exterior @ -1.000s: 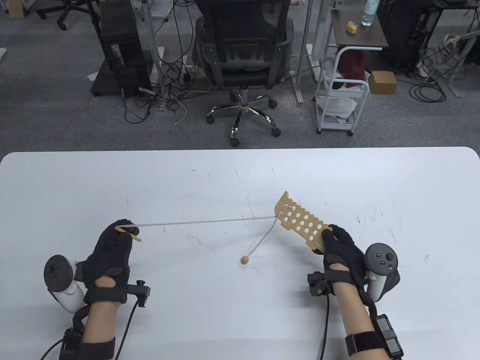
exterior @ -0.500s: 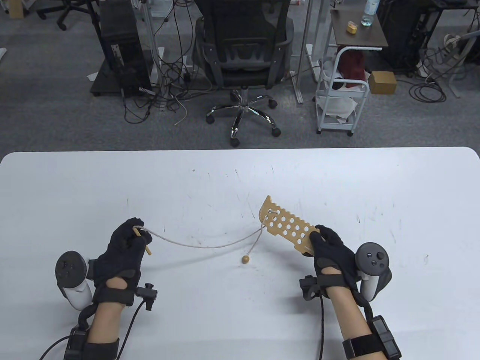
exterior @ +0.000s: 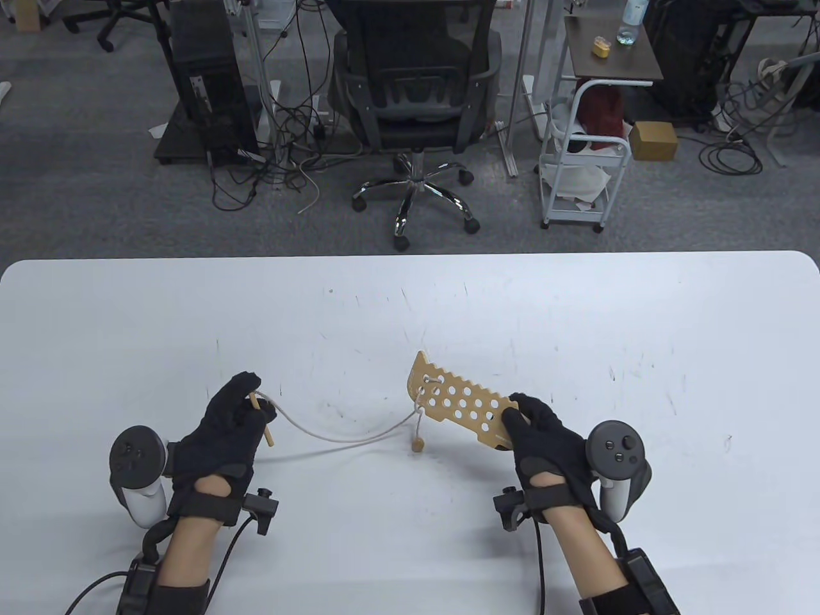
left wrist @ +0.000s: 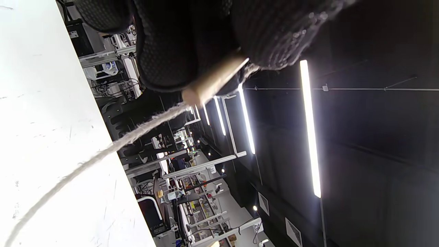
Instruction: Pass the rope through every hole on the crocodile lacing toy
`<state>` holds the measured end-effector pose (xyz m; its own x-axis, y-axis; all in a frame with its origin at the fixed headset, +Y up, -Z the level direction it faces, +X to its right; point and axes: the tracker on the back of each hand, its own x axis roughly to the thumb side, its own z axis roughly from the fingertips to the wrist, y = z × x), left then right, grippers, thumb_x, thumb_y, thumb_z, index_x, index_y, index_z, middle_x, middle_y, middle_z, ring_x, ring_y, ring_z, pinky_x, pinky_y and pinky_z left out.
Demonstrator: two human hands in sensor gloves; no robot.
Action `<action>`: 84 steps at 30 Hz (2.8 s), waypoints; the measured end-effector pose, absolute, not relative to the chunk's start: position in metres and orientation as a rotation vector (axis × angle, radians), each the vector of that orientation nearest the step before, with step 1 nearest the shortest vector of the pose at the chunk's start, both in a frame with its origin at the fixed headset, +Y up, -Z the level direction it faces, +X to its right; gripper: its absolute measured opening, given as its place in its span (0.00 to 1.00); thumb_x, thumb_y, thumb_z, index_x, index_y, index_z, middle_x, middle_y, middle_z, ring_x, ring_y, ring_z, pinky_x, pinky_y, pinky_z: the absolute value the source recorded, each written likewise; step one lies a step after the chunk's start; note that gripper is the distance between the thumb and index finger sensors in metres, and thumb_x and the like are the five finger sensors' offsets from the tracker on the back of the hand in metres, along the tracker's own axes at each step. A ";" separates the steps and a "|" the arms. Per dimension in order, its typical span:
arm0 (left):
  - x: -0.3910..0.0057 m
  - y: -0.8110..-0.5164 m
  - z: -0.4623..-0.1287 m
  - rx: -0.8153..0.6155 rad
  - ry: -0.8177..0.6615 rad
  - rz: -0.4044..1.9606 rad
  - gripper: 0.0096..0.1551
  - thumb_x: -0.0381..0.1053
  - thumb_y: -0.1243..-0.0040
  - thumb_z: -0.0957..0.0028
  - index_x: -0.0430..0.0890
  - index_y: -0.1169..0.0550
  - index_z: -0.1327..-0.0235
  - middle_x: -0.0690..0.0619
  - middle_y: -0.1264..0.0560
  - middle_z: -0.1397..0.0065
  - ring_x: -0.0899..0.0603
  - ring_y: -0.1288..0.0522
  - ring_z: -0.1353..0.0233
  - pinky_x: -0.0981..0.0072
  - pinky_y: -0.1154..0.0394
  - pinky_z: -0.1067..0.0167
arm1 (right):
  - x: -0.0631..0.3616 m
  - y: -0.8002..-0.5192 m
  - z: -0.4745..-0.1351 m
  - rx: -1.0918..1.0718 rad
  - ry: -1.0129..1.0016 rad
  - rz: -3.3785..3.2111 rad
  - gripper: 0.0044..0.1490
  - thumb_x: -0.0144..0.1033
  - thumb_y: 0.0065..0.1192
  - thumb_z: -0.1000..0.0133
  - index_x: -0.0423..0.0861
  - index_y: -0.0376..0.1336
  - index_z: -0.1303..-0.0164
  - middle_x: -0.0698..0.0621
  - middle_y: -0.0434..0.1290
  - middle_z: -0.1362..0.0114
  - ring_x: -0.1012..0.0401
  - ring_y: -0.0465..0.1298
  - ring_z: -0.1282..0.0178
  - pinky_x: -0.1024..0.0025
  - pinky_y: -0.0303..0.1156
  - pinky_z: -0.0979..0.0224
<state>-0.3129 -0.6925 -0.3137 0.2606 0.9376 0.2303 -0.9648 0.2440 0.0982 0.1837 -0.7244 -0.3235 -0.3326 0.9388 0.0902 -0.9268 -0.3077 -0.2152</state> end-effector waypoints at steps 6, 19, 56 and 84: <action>-0.314 -0.696 -0.315 0.234 -0.086 1.278 0.26 0.53 0.30 0.57 0.56 0.20 0.43 0.56 0.12 0.46 0.43 0.15 0.40 0.43 0.29 0.30 | 0.176 -0.721 -0.319 -0.016 -0.264 1.892 0.29 0.44 0.68 0.49 0.41 0.69 0.41 0.51 0.86 0.50 0.56 0.90 0.59 0.56 0.78 0.45; -0.300 -0.708 -0.320 0.132 -0.062 1.171 0.22 0.54 0.28 0.59 0.58 0.17 0.50 0.56 0.15 0.46 0.43 0.17 0.42 0.42 0.30 0.30 | 0.161 -0.716 -0.310 0.073 -0.235 1.882 0.30 0.44 0.68 0.49 0.41 0.69 0.41 0.51 0.86 0.50 0.56 0.90 0.59 0.57 0.79 0.45; -0.248 -0.754 -0.331 -0.364 -0.246 1.503 0.24 0.49 0.38 0.55 0.56 0.23 0.43 0.57 0.19 0.41 0.44 0.19 0.38 0.42 0.31 0.29 | 0.125 -0.709 -0.295 0.359 -0.109 1.795 0.30 0.45 0.67 0.49 0.42 0.69 0.41 0.52 0.86 0.50 0.57 0.90 0.60 0.58 0.79 0.46; -0.235 -0.758 -0.327 -0.437 -0.368 1.673 0.28 0.59 0.39 0.51 0.56 0.21 0.36 0.56 0.20 0.33 0.43 0.21 0.32 0.43 0.33 0.27 | 0.118 -0.713 -0.296 0.364 -0.019 1.719 0.30 0.45 0.67 0.49 0.42 0.69 0.41 0.52 0.86 0.50 0.58 0.90 0.60 0.58 0.79 0.46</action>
